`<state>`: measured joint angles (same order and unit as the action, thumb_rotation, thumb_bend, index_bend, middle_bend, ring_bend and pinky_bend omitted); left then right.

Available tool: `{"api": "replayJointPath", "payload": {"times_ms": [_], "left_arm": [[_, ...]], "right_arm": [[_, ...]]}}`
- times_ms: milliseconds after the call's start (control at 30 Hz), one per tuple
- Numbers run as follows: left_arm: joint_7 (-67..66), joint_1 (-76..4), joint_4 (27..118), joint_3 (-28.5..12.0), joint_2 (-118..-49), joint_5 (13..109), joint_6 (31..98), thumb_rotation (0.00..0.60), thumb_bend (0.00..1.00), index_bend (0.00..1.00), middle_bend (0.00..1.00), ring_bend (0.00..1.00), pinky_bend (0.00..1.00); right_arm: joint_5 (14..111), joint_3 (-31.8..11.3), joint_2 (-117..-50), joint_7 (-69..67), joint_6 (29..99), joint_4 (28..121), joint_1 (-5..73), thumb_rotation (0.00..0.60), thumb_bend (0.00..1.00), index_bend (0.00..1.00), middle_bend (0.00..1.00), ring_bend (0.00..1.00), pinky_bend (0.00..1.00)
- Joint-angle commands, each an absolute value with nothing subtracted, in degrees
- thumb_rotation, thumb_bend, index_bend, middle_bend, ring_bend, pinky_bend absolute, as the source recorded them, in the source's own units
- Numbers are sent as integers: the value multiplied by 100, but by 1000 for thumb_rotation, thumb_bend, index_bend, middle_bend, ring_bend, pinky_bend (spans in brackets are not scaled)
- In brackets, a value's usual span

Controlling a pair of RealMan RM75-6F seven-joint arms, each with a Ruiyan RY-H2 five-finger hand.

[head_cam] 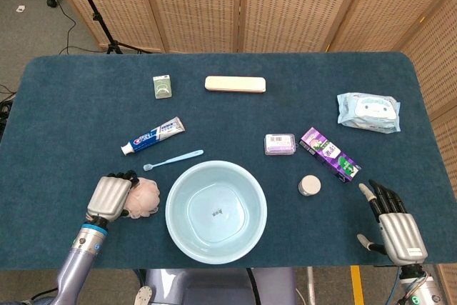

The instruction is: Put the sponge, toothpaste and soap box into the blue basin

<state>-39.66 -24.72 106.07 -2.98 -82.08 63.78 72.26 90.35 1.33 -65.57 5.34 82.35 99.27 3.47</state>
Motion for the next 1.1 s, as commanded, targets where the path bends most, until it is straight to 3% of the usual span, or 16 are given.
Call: {"api": "replayJointPath", "payload": {"times_ms": [33, 267, 733, 933, 1100], "left_arm": [[-3845, -2425, 10501, -308, -8297, 6599, 7385, 600, 380, 796, 406, 493, 508], [-3745, -2390, 10435, -375, -8272, 6890, 7614, 600, 391, 824, 432, 533, 541], [-3720, -2434, 11169, -978, -7681, 7300, 8197, 600, 394, 827, 435, 537, 544], [-3228, -2488, 11238, -1188, -7996, 8086, 8641, 600, 396, 827, 435, 536, 544], [-2833, -2548, 11121, -1092, -8395, 8678, 8765, 600, 399, 827, 435, 537, 544]], "right_arm": [[9035, 131, -6556, 530, 8235, 9926, 348, 600, 208, 0, 0, 0, 74], [9046, 138, -6555, 532, 8239, 9934, 344, 600, 208, 0, 0, 0, 74], [9064, 143, -6569, 547, 8250, 9936, 338, 600, 208, 0, 0, 0, 74], [9061, 136, -6571, 536, 8256, 9932, 337, 600, 208, 0, 0, 0, 74], [9064, 130, -6553, 503, 8270, 9936, 334, 600, 208, 0, 0, 0, 74]]}}
